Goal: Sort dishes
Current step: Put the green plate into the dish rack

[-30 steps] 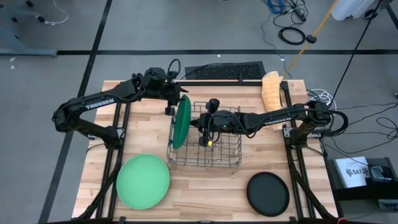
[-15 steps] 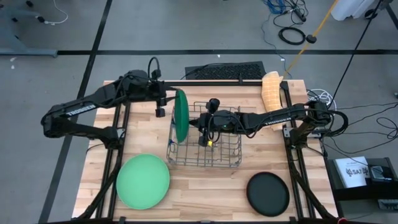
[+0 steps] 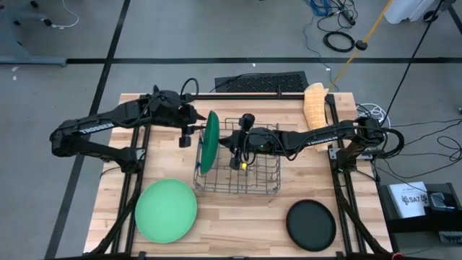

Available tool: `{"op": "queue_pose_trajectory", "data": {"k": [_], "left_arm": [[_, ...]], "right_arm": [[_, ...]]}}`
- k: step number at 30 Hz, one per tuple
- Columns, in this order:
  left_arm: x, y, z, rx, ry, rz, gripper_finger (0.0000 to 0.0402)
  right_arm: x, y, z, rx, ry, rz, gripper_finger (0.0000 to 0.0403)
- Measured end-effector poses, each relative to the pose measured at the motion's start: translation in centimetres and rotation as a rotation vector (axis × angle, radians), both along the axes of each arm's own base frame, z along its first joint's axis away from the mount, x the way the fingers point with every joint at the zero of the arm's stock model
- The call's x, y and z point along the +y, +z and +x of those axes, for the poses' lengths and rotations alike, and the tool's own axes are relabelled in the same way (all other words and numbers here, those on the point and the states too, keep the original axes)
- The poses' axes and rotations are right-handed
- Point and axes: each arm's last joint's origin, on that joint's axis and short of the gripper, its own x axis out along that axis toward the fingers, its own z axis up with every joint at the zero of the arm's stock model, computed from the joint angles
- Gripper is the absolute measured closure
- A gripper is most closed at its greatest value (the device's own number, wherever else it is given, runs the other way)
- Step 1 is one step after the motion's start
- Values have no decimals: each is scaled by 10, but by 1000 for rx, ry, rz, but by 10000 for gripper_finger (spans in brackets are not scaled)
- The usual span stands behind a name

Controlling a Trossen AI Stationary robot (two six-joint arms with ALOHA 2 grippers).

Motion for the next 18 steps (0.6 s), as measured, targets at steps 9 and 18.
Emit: {"op": "queue_pose_trajectory", "data": {"k": [9, 18], "left_arm": [[-7, 16, -22, -71, 106, -169, 269], [-27, 12, -26, -29, 153, -504, 259]], "right_arm": [[-5, -1, 0, 6, -48, -10, 397], [-5, -1, 0, 6, -48, -10, 397]]}}
